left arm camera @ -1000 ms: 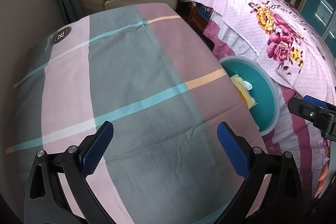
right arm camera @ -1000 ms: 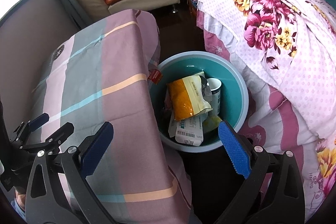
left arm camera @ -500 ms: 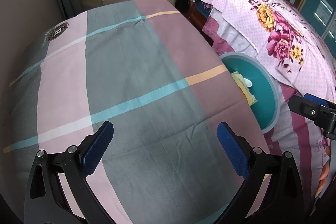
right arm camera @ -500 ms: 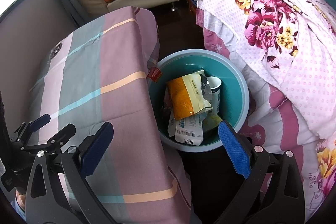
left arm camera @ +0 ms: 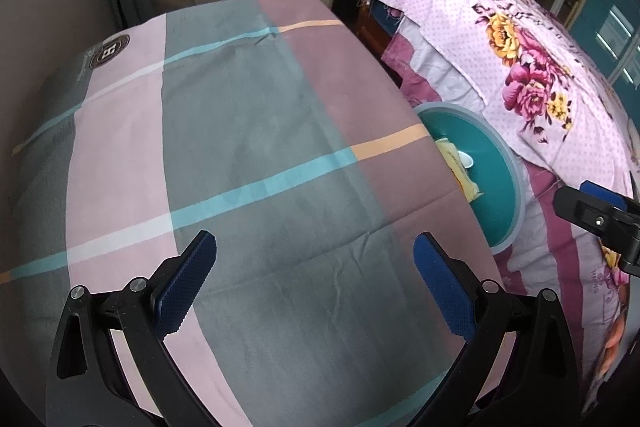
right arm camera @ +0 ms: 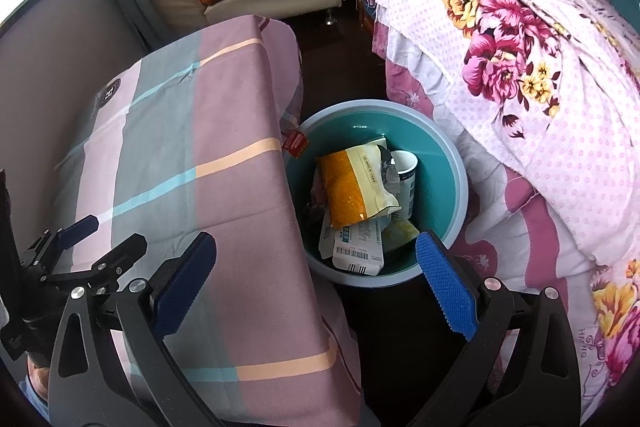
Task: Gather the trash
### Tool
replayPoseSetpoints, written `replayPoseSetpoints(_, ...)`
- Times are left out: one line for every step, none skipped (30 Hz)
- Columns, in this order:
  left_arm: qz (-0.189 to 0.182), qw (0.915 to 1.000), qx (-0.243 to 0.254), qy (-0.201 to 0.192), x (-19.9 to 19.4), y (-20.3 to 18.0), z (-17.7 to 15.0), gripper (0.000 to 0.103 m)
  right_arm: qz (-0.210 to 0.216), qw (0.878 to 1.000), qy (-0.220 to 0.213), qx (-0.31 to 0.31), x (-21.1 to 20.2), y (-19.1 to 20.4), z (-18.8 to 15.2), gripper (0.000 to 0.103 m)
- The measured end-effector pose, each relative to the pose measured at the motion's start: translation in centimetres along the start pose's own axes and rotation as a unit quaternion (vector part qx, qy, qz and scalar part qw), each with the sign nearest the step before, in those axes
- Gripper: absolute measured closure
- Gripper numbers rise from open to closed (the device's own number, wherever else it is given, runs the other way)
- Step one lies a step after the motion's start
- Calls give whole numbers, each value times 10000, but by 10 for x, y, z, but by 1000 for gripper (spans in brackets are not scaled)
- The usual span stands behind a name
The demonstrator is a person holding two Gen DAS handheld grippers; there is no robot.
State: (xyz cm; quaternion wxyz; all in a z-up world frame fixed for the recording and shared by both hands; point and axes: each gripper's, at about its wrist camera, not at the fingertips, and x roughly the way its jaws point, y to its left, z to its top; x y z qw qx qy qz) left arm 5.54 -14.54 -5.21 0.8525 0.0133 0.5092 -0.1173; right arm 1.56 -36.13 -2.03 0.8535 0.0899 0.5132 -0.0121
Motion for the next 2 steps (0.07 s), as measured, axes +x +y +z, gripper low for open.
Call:
replayPoseSetpoints(9, 10000, -6, 6, 0, 0, 0, 4, 0, 10000, -7, -4, -1, 0, 0, 7)
replayPoseSetpoints(31, 10000, -15, -6, -1, 1, -1, 4, -3, 10000, -15, -11, -2, 1, 0, 7)
